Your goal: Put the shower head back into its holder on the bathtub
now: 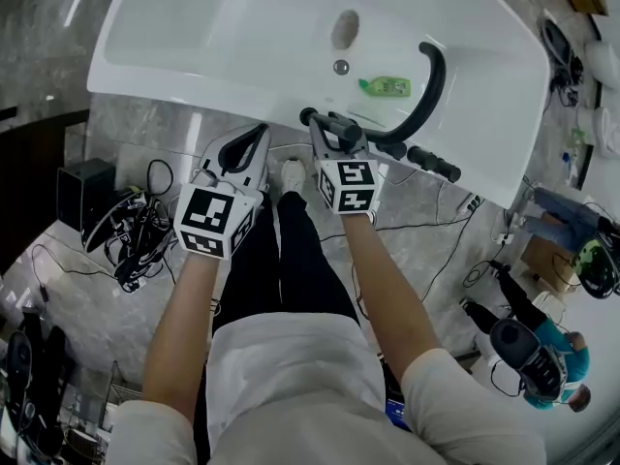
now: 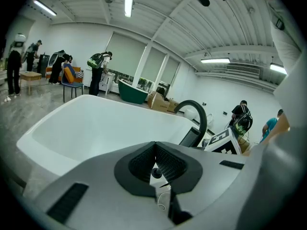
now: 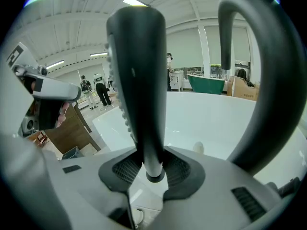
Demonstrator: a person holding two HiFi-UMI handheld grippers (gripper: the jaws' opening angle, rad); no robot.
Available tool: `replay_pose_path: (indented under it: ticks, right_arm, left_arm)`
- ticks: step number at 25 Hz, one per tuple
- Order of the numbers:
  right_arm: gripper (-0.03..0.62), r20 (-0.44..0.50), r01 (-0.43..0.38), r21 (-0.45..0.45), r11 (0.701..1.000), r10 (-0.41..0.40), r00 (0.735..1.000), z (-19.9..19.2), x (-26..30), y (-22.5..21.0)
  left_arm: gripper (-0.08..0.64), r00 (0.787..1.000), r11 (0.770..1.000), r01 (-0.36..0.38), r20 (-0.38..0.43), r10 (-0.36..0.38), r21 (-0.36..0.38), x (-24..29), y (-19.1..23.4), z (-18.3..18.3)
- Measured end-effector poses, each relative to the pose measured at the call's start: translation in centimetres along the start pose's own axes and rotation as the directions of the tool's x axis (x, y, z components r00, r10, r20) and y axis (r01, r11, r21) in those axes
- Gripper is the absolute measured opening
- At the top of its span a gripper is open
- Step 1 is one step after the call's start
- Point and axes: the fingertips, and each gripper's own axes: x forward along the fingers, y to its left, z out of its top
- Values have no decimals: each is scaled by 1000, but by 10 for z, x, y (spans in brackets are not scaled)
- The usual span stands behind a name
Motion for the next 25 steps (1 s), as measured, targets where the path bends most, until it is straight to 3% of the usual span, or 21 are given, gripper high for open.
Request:
replay_pose_path:
  ticks: [25]
  right_arm:
    - [143,-42,-14,-22,1000,13,999,-17,18,3]
  left_arm:
    - [11,1000,1000,1,-25,-1,17,7,0,-1]
